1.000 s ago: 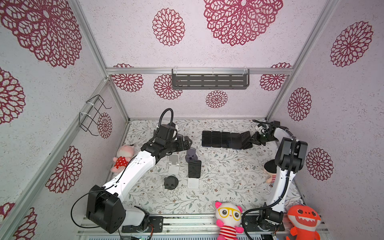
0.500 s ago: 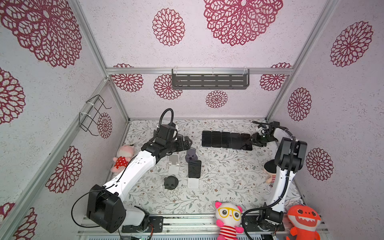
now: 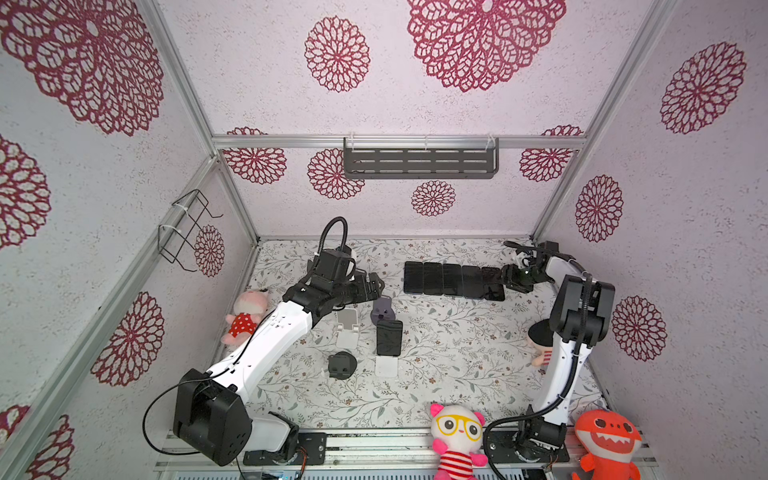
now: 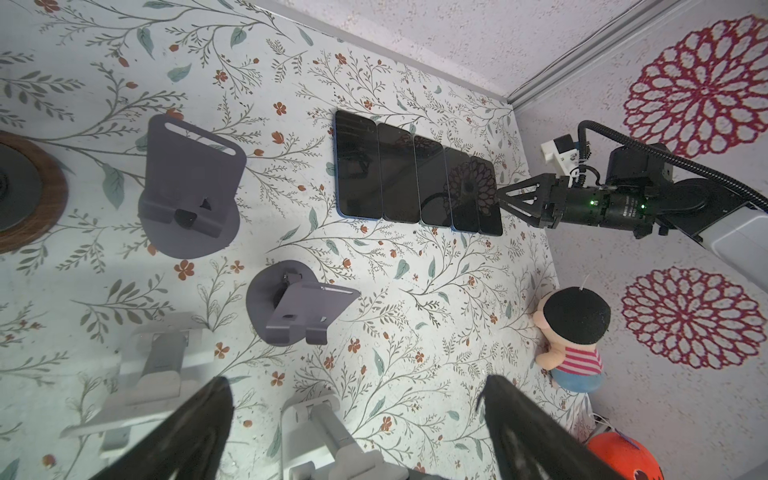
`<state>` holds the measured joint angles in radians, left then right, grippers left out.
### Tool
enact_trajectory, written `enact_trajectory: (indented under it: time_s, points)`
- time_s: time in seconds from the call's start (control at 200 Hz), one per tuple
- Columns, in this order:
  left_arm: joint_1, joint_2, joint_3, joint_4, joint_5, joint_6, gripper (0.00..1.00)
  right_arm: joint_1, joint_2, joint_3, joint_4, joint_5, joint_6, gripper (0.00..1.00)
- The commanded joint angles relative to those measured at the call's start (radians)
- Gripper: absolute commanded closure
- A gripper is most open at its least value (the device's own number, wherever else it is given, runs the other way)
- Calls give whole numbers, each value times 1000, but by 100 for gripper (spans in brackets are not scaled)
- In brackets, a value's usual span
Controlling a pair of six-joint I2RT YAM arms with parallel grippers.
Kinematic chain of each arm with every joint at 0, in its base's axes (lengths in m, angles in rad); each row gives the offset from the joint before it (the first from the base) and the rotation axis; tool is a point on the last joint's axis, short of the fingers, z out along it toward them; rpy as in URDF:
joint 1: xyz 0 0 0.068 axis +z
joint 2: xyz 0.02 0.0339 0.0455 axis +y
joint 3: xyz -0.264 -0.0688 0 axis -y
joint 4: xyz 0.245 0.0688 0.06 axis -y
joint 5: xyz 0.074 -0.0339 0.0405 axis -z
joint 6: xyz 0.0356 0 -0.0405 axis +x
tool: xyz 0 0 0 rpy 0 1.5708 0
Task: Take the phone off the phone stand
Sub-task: 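Lower the black phone flat at the end of the row and open the right gripper, then grip the black phone on the white stand with the left gripper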
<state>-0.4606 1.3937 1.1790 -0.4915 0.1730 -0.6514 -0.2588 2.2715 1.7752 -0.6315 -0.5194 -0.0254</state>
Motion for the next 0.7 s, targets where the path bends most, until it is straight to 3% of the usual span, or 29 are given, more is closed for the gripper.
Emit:
enact_trajectory:
  time_s: [0.0, 0.205, 0.335, 0.395, 0.54, 0.696]
  points:
    - [-7, 10, 16, 10, -10, 9, 2, -1, -66, -12, -2, 41, 6, 28]
    - [-9, 3, 26, -23, -12, 83, 3, -5, -111, -23, -9, 65, 6, 22]
    - [-9, -11, 69, -93, 36, 241, 2, -10, -161, -49, -11, 78, 6, 20]
    - [-7, -18, 98, -134, 96, 339, 0, -10, -190, -70, -13, 78, 4, 20]
    - [-9, -5, 192, -259, 273, 553, 7, -10, -265, -130, -13, 67, 2, 20]
    - [-10, 80, 304, -440, 400, 701, 12, -10, -357, -214, -16, 36, 1, 20]
